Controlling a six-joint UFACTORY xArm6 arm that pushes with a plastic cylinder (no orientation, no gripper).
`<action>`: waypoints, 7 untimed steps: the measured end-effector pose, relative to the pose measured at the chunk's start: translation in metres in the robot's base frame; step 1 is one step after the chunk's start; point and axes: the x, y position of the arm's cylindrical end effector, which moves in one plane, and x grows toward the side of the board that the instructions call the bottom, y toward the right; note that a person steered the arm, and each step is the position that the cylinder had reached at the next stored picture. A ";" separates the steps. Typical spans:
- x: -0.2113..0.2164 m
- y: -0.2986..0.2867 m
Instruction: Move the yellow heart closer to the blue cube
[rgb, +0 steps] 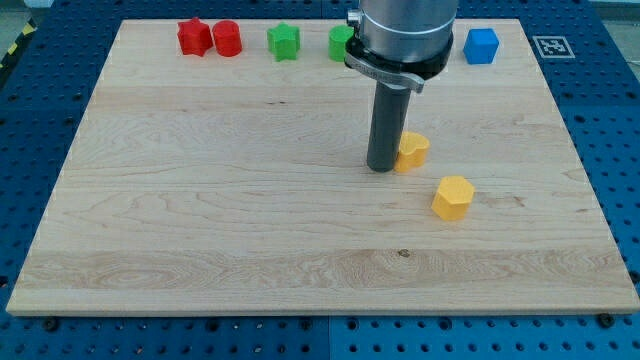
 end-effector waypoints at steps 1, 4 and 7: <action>0.005 0.006; -0.023 0.046; -0.051 0.103</action>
